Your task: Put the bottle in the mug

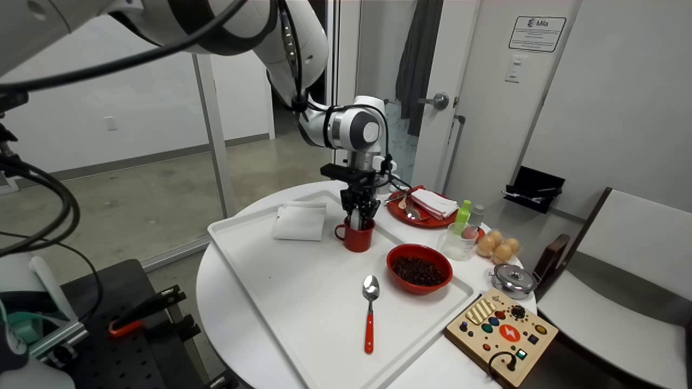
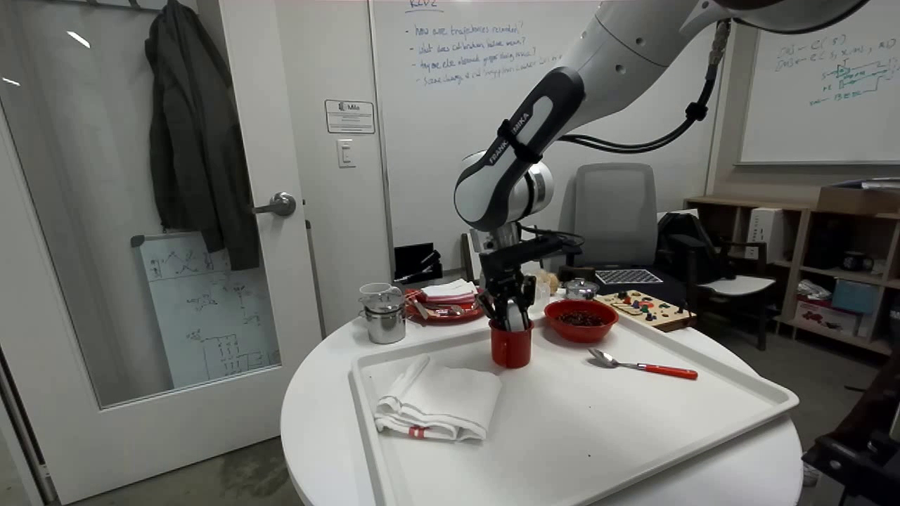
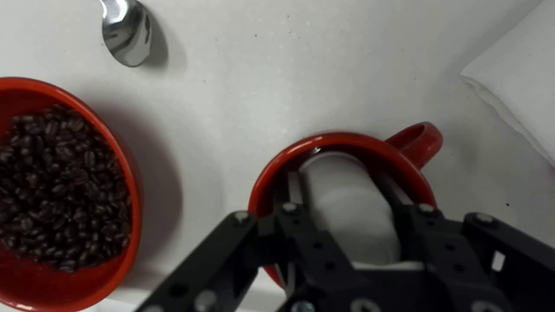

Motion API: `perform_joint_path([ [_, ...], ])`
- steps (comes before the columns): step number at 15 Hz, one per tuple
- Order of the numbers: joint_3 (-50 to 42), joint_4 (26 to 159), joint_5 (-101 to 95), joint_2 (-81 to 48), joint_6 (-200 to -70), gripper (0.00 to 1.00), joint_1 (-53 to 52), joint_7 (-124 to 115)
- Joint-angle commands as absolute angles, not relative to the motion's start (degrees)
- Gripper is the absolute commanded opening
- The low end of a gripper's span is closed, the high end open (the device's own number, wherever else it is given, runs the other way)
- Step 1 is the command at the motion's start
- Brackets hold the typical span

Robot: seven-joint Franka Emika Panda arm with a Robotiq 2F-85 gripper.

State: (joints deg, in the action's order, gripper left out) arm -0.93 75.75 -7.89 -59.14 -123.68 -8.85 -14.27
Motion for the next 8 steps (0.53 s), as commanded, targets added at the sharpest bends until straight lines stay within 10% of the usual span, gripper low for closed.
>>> perform_joint_path([
  [1, -1.55, 75.47, -7.2, -59.34, -123.57, 0.42, -9.34, -13.95],
  [6, -1.55, 75.47, -7.2, -59.32, -123.6, 0.42, -9.34, -13.95],
  [7, -1.55, 75.47, -7.2, -59.32, -123.6, 0.67, -9.34, -13.95],
  [8, -1.65, 75.47, -7.33, -59.31, -123.43, 0.69, -9.43, -13.9],
])
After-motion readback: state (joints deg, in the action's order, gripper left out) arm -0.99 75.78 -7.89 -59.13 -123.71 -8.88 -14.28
